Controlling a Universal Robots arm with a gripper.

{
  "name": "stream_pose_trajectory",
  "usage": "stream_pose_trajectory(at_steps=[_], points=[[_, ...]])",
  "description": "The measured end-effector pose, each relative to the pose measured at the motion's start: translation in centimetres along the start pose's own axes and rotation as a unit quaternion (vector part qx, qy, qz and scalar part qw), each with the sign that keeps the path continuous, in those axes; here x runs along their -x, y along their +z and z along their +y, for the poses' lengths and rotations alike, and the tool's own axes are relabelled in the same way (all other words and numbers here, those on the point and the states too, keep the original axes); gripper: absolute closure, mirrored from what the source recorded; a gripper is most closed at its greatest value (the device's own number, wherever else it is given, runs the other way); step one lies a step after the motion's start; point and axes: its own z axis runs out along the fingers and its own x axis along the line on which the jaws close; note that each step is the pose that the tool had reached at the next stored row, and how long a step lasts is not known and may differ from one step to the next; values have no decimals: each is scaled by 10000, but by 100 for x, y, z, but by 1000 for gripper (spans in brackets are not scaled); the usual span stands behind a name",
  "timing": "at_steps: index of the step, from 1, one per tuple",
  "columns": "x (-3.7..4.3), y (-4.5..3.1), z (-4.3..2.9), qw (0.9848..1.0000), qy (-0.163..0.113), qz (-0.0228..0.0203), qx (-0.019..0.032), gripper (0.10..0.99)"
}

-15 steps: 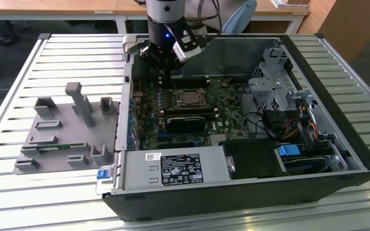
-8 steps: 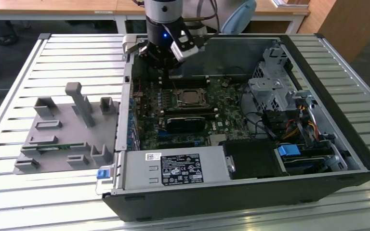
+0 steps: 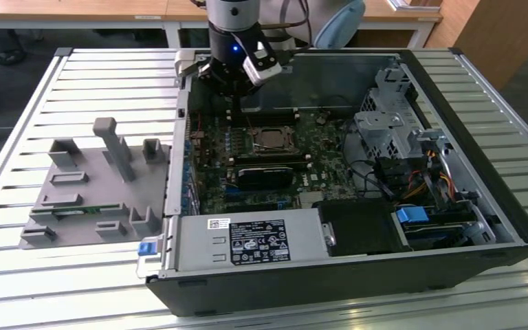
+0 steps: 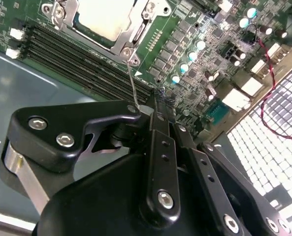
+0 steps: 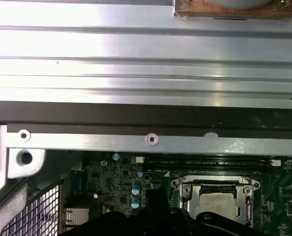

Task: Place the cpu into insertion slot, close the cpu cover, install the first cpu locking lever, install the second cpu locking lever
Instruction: 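Install the first cpu locking lever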

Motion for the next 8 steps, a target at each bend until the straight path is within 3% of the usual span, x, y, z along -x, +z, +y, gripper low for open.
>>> stream_pose_trajectory(at_steps=[4, 8], points=[[51, 3, 1, 10000, 1, 1, -1, 980], [163, 6, 1, 10000, 1, 1, 0, 980]])
